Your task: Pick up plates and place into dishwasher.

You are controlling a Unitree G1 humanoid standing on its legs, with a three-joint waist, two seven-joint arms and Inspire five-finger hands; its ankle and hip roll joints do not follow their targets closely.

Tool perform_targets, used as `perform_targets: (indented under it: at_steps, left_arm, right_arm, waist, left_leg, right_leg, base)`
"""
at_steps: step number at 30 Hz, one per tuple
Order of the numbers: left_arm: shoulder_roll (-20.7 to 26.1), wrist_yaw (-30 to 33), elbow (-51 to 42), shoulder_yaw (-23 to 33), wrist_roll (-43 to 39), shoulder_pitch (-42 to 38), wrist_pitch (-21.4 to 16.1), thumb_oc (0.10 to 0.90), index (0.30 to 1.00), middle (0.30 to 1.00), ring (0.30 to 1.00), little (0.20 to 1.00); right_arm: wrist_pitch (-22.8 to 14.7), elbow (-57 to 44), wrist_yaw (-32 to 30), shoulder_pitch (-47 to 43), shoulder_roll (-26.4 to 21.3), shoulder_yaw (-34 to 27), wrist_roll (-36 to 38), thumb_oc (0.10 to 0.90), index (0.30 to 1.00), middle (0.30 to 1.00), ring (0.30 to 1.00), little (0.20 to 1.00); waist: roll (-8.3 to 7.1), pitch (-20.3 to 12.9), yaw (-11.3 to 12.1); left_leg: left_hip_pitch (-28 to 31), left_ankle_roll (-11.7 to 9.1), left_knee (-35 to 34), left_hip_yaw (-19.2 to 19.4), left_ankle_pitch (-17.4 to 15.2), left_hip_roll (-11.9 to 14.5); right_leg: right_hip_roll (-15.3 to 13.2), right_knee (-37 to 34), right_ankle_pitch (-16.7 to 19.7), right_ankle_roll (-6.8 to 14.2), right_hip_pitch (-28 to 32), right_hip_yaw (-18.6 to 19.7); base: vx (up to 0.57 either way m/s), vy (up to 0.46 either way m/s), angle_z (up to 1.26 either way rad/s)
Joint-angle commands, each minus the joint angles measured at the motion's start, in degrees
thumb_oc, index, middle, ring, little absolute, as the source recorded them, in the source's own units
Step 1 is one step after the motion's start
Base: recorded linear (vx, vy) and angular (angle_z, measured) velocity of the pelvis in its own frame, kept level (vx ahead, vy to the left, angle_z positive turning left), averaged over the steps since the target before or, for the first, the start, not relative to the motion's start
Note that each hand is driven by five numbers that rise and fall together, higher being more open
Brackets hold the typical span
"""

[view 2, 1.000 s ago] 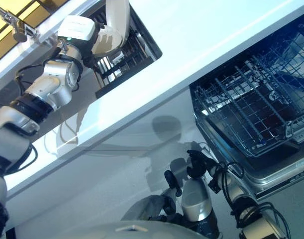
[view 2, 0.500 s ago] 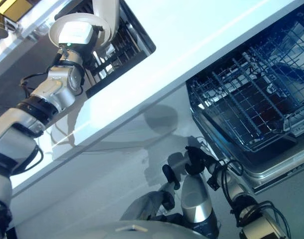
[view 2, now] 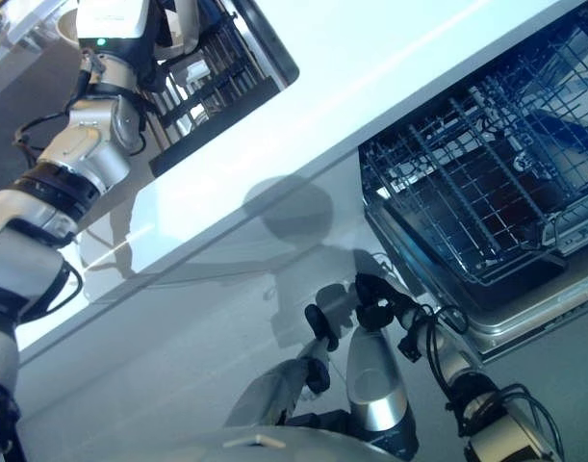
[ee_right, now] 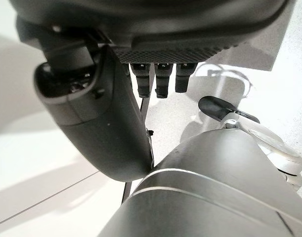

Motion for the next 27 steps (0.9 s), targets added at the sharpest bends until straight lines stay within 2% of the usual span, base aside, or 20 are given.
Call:
perform_targets:
  at_steps: [1,7,11,13,15,18,23,27]
  left_arm:
    - [5.1,-2.0,4.3,2.3,-0.3,-2.8,1.7,0.100,0.300,0.300,0.300,0.200]
    - [6.1,-2.4,2.8,2.4,0.4,-2.4,0.8,0.100,0.300,0.300,0.300,0.200]
    - [6.7,-2.8,1.1,2.7,1.1,-1.9,0.9,0.100,0.300,0.300,0.300,0.200]
    - [7.7,-3.2,0.4,2.9,1.8,-1.4,0.3,0.100,0.300,0.300,0.300,0.200]
    - [7.8,-3.2,0.4,2.9,1.8,-1.4,0.3,0.100,0.300,0.300,0.300,0.200]
    - [9.6,-3.9,-1.0,3.7,3.4,-0.2,-0.7,0.100,0.300,0.300,0.300,0.200]
    - [12.5,-4.0,-1.4,4.7,5.1,1.5,-4.0,0.100,0.300,0.300,0.300,0.200]
    - [14.1,-4.8,-1.5,5.3,5.4,2.4,-5.3,0.100,0.300,0.300,0.300,0.200]
  right_arm:
    - [-1.9,-2.4,-0.1,4.2,-0.5,2.2,-0.2,0.800,0.900,0.900,0.900,0.900]
    - [-2.4,-2.6,0.8,5.2,-0.2,2.0,-0.5,0.800,0.900,0.900,0.900,0.900]
    - [-3.7,-4.1,0.9,6.1,0.0,1.5,1.4,0.800,0.900,0.900,0.900,0.900]
    - [-5.6,-6.5,0.8,7.6,0.1,0.5,4.0,0.800,0.900,0.900,0.900,0.900]
    - [-5.8,-6.6,0.7,7.6,0.1,0.5,4.0,0.800,0.900,0.900,0.900,0.900]
    - [-6.1,-13.2,4.4,11.0,0.3,-1.6,10.6,0.800,0.900,0.900,0.900,0.900]
    - [-6.3,-20.3,7.4,15.1,-0.7,-4.6,16.3,0.800,0.900,0.900,0.900,0.900]
    - [-4.7,-23.7,11.9,16.5,-1.2,-6.7,20.9,0.800,0.900,0.900,0.900,0.900]
  waist:
    - [-1.31,0.1,-0.5]
    - [-1.19,-1.2,-0.2]
    - [-1.29,-2.7,-0.1]
    - [-1.79,-4.4,0.0]
    - [-1.78,-4.6,0.1]
    - [-3.09,-7.0,-0.1]
    - [-4.51,-10.6,0.0]
    - [-4.86,-12.9,0.1]
  left_leg:
    - [-1.1,-1.3,3.9,-0.2,-4.1,-0.1]
    - [0.2,-1.3,3.7,-0.9,-4.4,-0.3]
    - [1.5,-1.2,3.1,-1.3,-4.7,-0.5]
    - [2.7,-1.1,3.0,-1.5,-5.0,-0.5]
    - [2.5,-1.1,3.0,-1.4,-4.9,-0.5]
    - [4.4,-0.9,2.7,-1.7,-5.3,-0.5]
    - [6.5,-0.7,2.6,-1.7,-6.2,-0.3]
    - [7.9,-0.5,2.8,-1.7,-7.0,-0.2]
  right_leg:
    - [-0.8,4.2,-5.1,4.9,-1.2,-1.8]
    - [-0.7,3.5,-5.5,4.7,0.8,-2.0]
    - [-0.5,2.6,-5.7,4.7,2.6,-2.2]
    - [-0.3,2.3,-5.8,4.8,4.2,-2.4]
    - [-0.2,2.2,-5.6,4.7,4.0,-2.3]
    - [0.2,1.9,-5.8,4.9,6.3,-2.5]
    - [0.8,1.4,-5.9,5.1,8.7,-2.1]
    - [1.0,1.0,-6.1,5.2,10.2,-1.6]
  base:
    - [0.01,0.005,0.04]
    - [0.00,0.001,0.01]
    - [0.03,0.011,0.11]
    - [0.04,0.007,0.10]
    - [0.02,-0.001,0.13]
    - [0.05,-0.020,0.11]
    - [0.05,-0.016,0.05]
    - [0.05,0.008,-0.02]
